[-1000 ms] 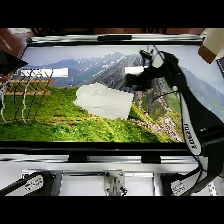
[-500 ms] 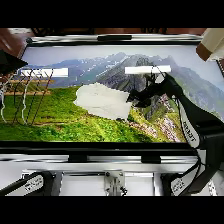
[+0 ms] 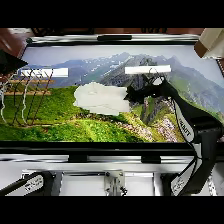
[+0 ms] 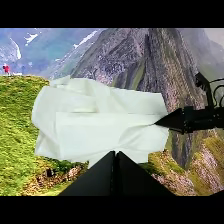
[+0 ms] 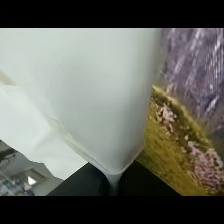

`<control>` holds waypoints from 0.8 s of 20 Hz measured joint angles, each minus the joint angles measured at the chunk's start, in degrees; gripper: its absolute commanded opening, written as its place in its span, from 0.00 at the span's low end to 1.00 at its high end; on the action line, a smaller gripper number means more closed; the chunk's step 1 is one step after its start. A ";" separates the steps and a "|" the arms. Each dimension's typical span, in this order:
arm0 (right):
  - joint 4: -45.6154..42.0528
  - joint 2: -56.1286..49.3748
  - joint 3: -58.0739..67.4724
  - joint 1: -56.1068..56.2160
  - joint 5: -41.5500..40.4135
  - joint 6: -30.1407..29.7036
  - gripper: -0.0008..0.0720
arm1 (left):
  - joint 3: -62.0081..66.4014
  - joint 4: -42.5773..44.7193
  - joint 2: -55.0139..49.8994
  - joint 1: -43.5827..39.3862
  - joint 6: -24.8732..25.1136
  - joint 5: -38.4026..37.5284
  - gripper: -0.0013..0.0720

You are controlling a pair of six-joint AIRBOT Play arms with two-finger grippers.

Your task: Fold the shirts.

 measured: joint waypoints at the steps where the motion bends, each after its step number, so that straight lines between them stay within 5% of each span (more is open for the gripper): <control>1: 0.15 0.74 1.38 -1.73 0.02 -1.07 0.08 | 0.00 -0.07 0.00 0.00 -0.15 0.00 0.06; 6: -7.43 7.96 7.13 -14.93 6.36 -1.29 0.08 | 0.00 -0.09 0.00 -1.09 -0.72 0.02 0.06; 16: -42.34 24.06 5.70 -42.60 29.33 8.83 0.08 | 0.00 -0.09 0.02 -5.40 -0.90 -0.09 0.06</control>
